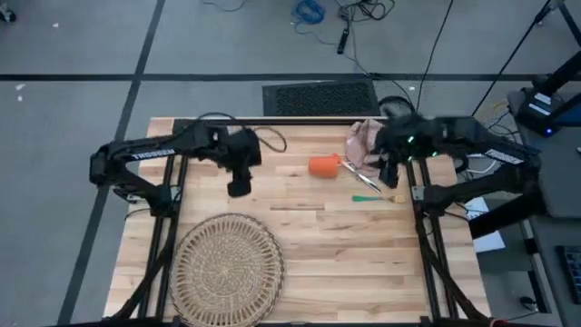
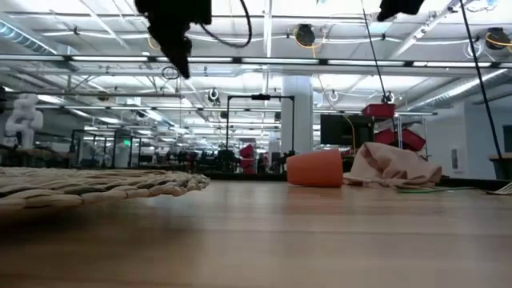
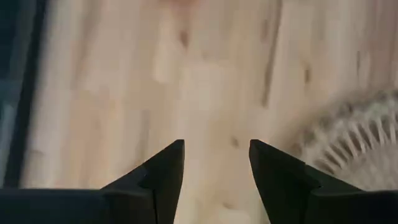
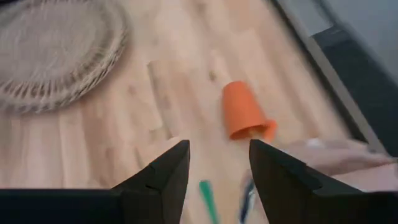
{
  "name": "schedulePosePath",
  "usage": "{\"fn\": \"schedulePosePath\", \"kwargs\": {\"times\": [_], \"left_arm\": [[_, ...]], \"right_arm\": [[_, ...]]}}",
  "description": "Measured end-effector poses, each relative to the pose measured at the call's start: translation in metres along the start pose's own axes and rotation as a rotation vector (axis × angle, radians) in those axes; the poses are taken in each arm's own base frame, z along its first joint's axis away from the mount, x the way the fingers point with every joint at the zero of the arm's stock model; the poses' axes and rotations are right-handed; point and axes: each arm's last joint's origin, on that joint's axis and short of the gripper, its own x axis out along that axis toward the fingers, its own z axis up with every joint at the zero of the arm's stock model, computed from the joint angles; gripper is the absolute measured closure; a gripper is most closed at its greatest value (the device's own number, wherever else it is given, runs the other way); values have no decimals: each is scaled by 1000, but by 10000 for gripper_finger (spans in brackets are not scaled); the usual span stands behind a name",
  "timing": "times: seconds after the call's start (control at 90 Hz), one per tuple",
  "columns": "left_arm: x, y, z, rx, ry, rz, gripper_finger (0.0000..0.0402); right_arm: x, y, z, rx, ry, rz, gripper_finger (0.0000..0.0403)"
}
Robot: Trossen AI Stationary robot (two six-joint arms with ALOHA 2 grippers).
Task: Set table place
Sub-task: Prepare the brown mat
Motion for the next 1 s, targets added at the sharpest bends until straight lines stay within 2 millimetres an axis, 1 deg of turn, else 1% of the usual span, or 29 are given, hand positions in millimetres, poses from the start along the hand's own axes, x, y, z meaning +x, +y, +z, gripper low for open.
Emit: {"fn": "schedulePosePath", "kwargs": {"times": [0.122,0.244,0.444,0.533,0.622,0.7,0.8,0.889,1.0], "left_arm": [[23,-13,-17,-17,98,-26,233],[40,-27,-31,-25,164,-13,233],[49,-58,-51,-10,192,25,233],[50,-72,-56,7,187,0,233],[54,-82,-65,19,220,-26,233],[63,-84,-76,18,269,-32,233],[78,-82,-96,-17,342,-49,233],[86,-79,-111,-71,302,-83,233],[87,-75,-126,-161,214,-139,233]], "right_arm": [[38,14,-17,4,47,83,248],[74,26,-35,38,65,170,248],[122,47,-64,60,121,214,248],[138,60,-69,46,107,250,248],[150,74,-67,26,68,294,248],[160,86,-64,4,24,335,248],[173,100,-64,-29,-14,371,248],[186,111,-66,-46,-17,388,248],[203,120,-74,-67,8,379,248]]}}
